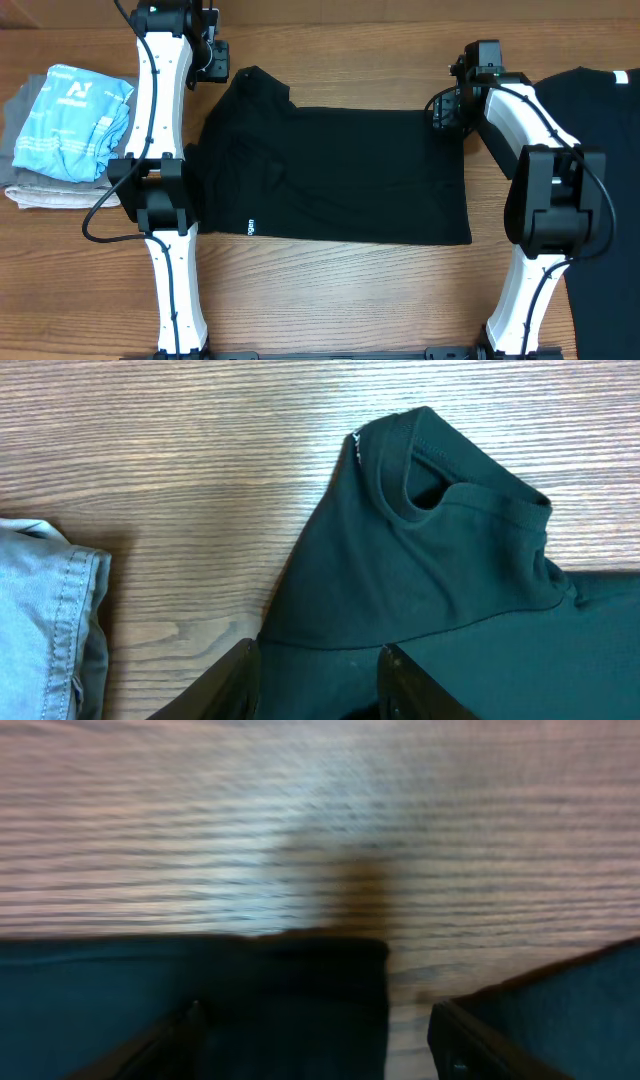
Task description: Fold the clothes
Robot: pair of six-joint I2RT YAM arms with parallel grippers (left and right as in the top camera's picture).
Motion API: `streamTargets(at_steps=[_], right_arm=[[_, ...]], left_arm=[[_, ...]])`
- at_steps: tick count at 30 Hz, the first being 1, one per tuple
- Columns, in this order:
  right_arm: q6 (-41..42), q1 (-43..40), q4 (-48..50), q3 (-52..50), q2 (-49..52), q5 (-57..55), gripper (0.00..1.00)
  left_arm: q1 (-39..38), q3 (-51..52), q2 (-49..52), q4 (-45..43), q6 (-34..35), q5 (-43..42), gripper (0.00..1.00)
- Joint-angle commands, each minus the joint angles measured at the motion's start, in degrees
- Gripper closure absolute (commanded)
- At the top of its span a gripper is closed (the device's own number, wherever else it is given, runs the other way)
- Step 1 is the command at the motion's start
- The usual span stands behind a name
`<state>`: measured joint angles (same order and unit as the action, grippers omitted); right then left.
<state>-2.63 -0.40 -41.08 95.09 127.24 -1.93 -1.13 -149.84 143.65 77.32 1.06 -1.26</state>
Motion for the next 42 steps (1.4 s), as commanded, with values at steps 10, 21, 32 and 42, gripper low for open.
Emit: streamTargets(at_steps=[10,21,32,42], right_arm=[[-1.73,-0.48,2.69,-0.26,3.13,4.15,0.3],[-1.73,-0.48,1.38,-0.26,4.33,5.68,0.73],[-1.73,-0.48,0.31,-0.26,4.33,5.66,0.73],[-1.73,-0.48,0.28,-0.26,4.33,5.46,0.73]], left_arm=[[-0.44,-1.29,0.35,0.28,-0.9,-0.26,0.59],[-0.46,-1.29,0.46,0.26,-0.92,-2.03,0.6],[-0.57,-1.29,3.52,-1.57,-7.85,-7.91,0.64],[-0.85,-1.29,11.19,-9.73,-13.99,-7.78,0.56]])
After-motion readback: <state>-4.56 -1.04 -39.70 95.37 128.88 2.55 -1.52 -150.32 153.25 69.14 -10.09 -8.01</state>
